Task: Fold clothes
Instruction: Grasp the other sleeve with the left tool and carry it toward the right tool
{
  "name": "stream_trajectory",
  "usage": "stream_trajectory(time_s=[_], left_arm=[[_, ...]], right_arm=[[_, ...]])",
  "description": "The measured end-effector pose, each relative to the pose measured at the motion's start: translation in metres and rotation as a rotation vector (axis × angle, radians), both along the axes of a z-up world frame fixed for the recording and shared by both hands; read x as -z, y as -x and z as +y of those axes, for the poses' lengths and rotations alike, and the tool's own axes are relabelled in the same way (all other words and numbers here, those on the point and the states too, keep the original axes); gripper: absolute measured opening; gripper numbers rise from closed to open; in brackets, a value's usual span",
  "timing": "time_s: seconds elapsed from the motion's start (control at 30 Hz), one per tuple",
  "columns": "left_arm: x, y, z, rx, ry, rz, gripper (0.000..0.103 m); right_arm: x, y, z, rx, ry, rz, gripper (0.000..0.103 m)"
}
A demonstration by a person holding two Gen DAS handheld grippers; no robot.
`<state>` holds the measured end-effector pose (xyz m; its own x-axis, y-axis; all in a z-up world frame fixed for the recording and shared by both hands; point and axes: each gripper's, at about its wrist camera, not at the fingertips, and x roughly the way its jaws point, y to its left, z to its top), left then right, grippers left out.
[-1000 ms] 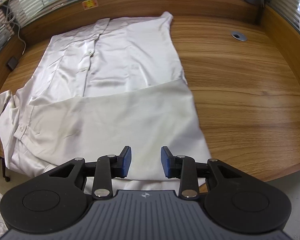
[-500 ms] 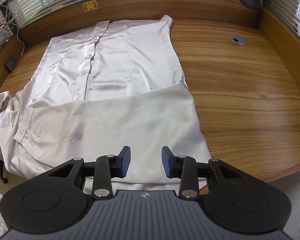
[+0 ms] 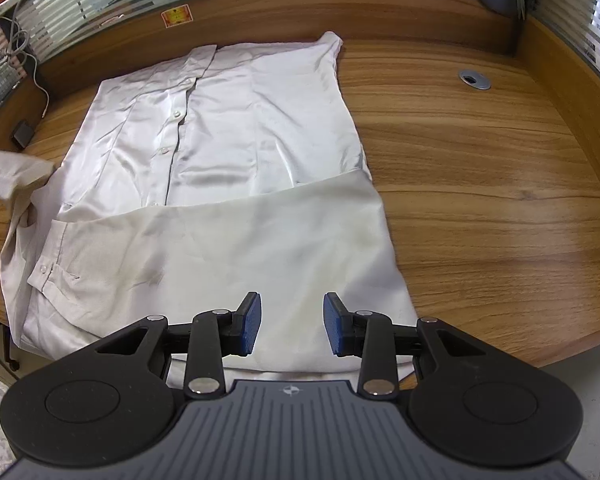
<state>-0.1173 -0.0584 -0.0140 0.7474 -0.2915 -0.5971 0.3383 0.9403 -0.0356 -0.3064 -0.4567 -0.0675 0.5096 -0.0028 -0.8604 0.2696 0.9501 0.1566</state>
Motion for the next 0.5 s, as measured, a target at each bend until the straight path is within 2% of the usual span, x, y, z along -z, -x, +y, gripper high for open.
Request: stream_trajectory(time_s=[0.27, 0.47, 0.5], left_arm=[[0.015, 0.027, -0.086, 0.298, 0.027, 0.046, 0.010], [0.017, 0.047, -0.113, 0.397, 0.046, 0.066, 0.010], [0.016, 0.051, -0.115, 0.403, 0.049, 0.071, 0.010]], right_arm=[[-0.006, 0.003, 0.001, -0.011, 0.011, -0.011, 0.039], [-0.015, -0.009, 0.040, -0.176, 0.032, -0.071, 0.040], [-0.016, -0.014, 0.049, -0.213, 0.036, -0.088, 0.046]])
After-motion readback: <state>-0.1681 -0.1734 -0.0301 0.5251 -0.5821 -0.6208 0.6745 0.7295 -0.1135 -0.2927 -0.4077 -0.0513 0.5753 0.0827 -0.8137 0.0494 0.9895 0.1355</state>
